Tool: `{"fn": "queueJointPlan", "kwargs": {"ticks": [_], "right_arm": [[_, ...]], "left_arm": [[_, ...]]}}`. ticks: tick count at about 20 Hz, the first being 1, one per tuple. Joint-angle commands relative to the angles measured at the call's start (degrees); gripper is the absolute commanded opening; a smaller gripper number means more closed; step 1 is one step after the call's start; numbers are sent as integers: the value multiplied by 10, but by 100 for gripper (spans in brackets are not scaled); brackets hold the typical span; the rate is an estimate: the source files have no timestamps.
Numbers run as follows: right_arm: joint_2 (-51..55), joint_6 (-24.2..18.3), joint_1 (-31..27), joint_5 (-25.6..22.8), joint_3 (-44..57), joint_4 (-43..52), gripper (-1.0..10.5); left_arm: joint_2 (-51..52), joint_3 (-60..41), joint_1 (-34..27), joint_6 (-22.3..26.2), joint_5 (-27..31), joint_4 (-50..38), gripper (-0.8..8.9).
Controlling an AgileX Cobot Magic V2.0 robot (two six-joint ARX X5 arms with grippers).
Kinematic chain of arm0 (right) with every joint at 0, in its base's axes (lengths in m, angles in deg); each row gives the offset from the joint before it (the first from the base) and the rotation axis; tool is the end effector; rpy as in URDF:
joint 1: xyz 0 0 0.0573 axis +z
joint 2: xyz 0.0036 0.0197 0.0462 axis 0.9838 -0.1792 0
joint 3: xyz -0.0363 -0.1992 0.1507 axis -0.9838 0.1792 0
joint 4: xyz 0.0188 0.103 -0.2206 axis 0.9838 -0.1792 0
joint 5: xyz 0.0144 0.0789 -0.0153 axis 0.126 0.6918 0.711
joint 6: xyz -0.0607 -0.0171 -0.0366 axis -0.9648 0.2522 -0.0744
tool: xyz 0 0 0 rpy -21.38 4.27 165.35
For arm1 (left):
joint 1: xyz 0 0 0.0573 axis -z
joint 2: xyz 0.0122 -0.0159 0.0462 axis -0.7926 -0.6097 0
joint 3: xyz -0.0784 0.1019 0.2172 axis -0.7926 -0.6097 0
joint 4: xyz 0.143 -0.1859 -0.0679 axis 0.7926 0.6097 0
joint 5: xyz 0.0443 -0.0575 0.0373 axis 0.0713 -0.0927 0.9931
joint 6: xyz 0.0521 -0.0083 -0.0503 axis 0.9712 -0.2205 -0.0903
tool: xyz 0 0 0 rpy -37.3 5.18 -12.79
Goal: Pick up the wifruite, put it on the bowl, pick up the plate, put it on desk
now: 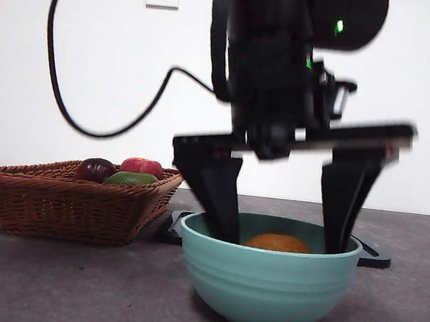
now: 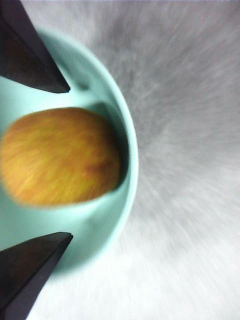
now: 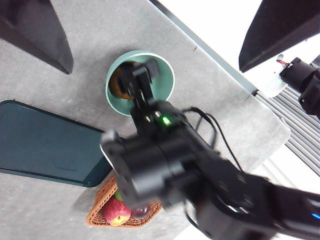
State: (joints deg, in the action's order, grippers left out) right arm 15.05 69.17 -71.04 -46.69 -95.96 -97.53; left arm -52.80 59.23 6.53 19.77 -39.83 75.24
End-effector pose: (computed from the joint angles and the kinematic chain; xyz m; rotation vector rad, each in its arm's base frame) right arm 0.0448 0.0416 0.3147 0.1908 0.5643 0.7652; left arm 0.1994 -0.3319 0.1753 0.3615 1.3173 -0.6234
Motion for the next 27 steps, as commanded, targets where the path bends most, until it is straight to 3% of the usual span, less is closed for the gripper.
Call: {"fn": "queueJointPlan", "kwargs": {"ticks": [1, 7, 10, 14, 21, 23, 27], "right_arm": [[0, 4, 3, -2, -11, 7, 598], [0, 4, 3, -2, -11, 8, 598], [0, 3, 3, -2, -11, 8, 598], [0, 4, 3, -2, -11, 8, 598], [0, 7, 2, -3, -11, 8, 598], [0, 23, 2, -21, -11, 8, 598], [-6, 39, 2, -28, -11, 7, 598]], "left_arm": [[40, 15, 7, -3, -2, -2, 466], [193, 15, 7, 1, -2, 14, 507], [272, 15, 5, 8, -1, 4, 594], [358, 15, -1, 48, 0, 38, 600], [461, 13, -1, 124, 0, 172, 598], [485, 10, -1, 153, 0, 199, 598], [554, -14, -1, 158, 0, 200, 598]]}}
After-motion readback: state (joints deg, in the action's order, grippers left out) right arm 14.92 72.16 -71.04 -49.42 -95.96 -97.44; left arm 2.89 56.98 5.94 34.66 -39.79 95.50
